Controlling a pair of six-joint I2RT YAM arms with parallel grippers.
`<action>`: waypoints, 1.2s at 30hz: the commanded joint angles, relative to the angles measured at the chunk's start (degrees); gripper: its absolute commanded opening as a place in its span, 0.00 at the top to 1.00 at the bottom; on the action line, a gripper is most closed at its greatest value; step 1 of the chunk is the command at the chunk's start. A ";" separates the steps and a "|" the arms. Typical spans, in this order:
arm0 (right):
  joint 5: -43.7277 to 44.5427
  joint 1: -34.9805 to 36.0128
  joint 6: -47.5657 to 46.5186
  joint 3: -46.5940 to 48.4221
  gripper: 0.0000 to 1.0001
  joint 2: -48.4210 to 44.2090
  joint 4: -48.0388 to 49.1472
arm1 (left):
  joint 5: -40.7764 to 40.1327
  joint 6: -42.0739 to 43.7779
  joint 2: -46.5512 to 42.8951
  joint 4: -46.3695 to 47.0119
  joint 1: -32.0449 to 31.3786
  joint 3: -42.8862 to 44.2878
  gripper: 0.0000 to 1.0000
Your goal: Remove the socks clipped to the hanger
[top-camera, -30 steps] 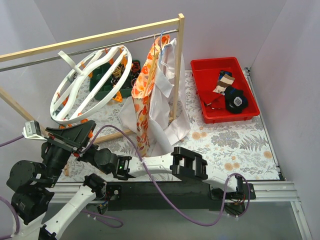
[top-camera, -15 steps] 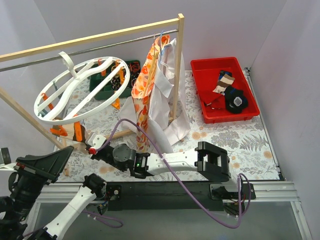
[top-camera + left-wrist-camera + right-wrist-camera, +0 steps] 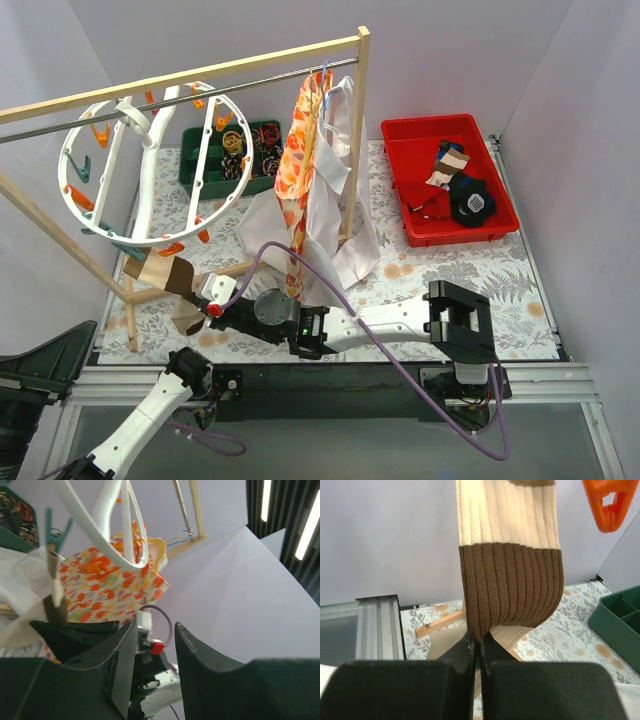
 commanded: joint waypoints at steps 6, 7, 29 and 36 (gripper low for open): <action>-6.68 0.16 2.61 -5.25 0.99 -9.39 3.30 | -10.74 5.30 5.59 -2.11 2.90 -5.14 0.56; -7.47 0.16 2.53 -5.69 0.99 -9.74 3.21 | -12.14 5.74 5.59 -1.32 2.90 -5.76 0.50; -8.79 0.16 2.35 -10.70 0.99 -14.14 2.24 | -14.70 10.75 9.90 10.04 2.98 -15.00 0.55; -8.79 0.16 2.62 -11.84 0.99 -15.19 2.33 | -16.11 11.54 9.55 10.90 2.98 -16.75 0.45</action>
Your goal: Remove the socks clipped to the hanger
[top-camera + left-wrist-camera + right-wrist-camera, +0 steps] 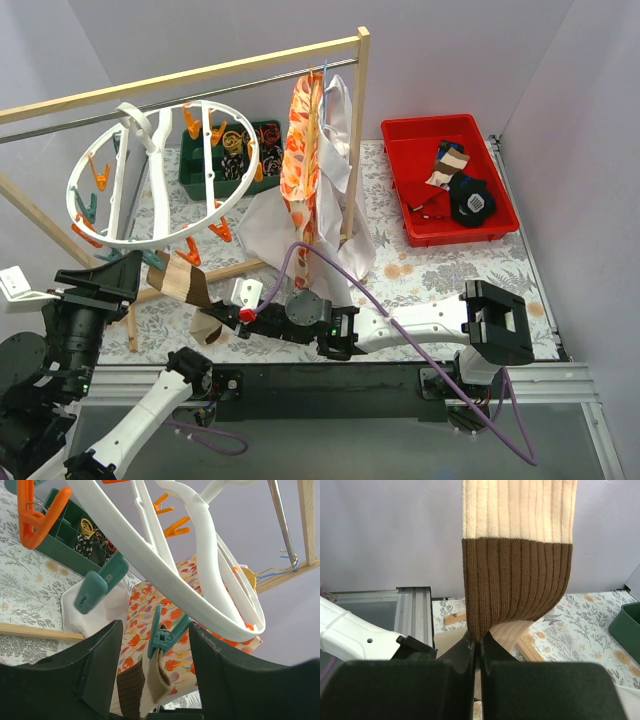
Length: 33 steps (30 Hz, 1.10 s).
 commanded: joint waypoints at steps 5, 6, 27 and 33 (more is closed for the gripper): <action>0.24 0.16 0.32 -1.55 0.99 -3.77 2.28 | -1.49 1.66 0.41 4.40 0.17 -5.62 0.43; 0.15 0.16 0.32 -1.64 0.99 -4.03 2.28 | -1.31 1.66 0.15 5.11 0.25 -6.15 0.43; -2.31 0.16 3.66 -6.12 0.99 -10.00 0.53 | -2.89 2.72 1.02 10.75 0.25 -10.29 0.82; -1.96 0.16 4.80 -10.69 0.99 -15.36 -4.03 | -2.63 2.89 1.02 10.22 0.25 -9.94 1.00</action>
